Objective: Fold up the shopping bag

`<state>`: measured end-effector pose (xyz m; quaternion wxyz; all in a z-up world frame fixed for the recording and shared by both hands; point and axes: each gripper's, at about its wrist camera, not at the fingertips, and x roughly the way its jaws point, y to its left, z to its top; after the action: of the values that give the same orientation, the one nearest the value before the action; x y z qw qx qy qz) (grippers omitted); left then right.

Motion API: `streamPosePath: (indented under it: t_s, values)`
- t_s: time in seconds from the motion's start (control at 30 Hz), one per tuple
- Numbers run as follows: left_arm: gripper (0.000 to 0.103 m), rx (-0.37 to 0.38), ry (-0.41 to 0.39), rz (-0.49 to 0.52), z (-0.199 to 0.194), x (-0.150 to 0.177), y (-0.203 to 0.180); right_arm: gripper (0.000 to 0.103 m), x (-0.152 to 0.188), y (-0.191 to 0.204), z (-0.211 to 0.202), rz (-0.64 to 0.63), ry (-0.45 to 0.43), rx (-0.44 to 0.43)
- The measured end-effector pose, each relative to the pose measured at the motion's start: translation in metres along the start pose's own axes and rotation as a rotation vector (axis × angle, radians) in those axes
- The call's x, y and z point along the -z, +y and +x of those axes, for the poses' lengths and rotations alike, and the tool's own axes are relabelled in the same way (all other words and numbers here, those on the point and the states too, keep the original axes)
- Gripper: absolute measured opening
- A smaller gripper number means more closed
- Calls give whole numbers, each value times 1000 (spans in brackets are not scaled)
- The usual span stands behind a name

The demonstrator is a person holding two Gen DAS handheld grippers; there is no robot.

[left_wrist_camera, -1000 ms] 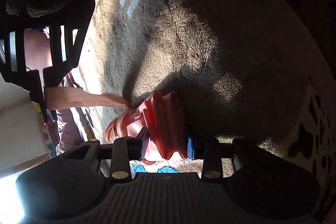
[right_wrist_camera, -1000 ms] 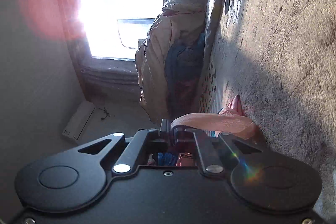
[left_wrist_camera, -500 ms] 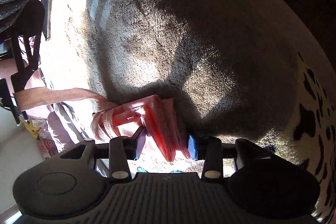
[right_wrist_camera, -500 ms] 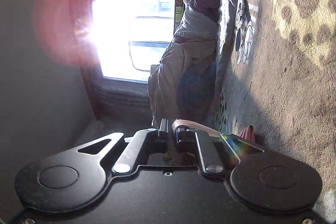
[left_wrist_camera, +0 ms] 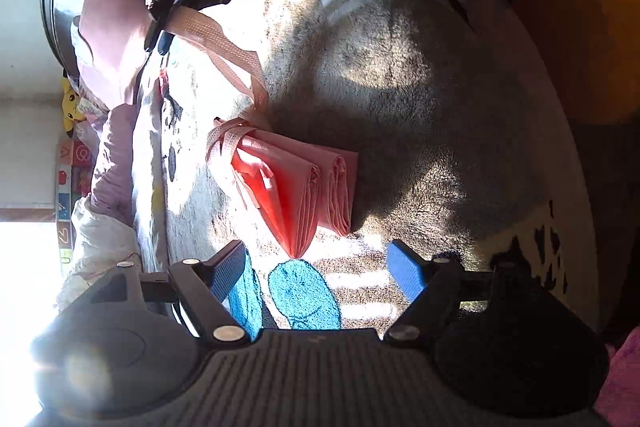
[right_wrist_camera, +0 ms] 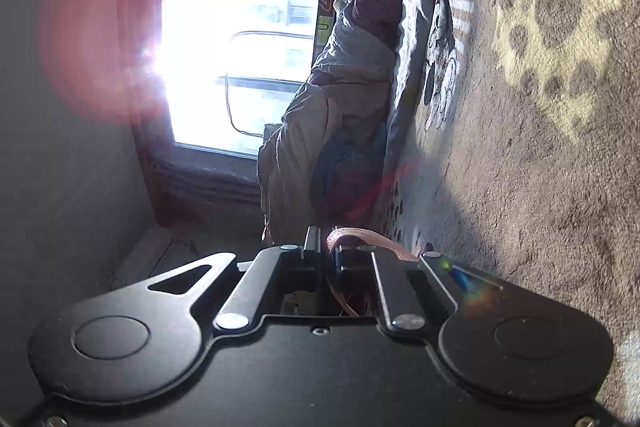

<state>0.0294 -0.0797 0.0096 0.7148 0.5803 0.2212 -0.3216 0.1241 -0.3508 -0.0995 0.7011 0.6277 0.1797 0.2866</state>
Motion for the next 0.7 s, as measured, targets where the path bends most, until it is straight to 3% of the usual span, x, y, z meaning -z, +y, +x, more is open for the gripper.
streamPosePath:
  t_s: [0.07,0.1,0.13,0.2,0.23,0.4,0.63,0.7]
  values:
    - [77,-5,-99,-257,-13,-1,26,9,0,0,-1,-4,4,3]
    - [68,-29,-142,-410,-13,-1,45,9,-1,0,-1,-5,8,3]
    - [48,-20,-174,-530,-6,-2,61,9,-1,0,-1,-6,11,4]
    - [33,18,-193,-672,27,-12,86,9,-2,0,-2,-11,15,10]
    - [30,48,-182,-700,40,-15,89,9,-2,-1,-2,-9,16,11]
    - [26,191,-34,-673,105,-19,46,9,-4,-5,-6,6,13,19]
    - [26,212,71,-562,116,-32,20,10,-11,4,-15,-30,16,-27]
    - [26,225,76,-567,119,-31,20,11,-5,23,-10,-115,80,-63]
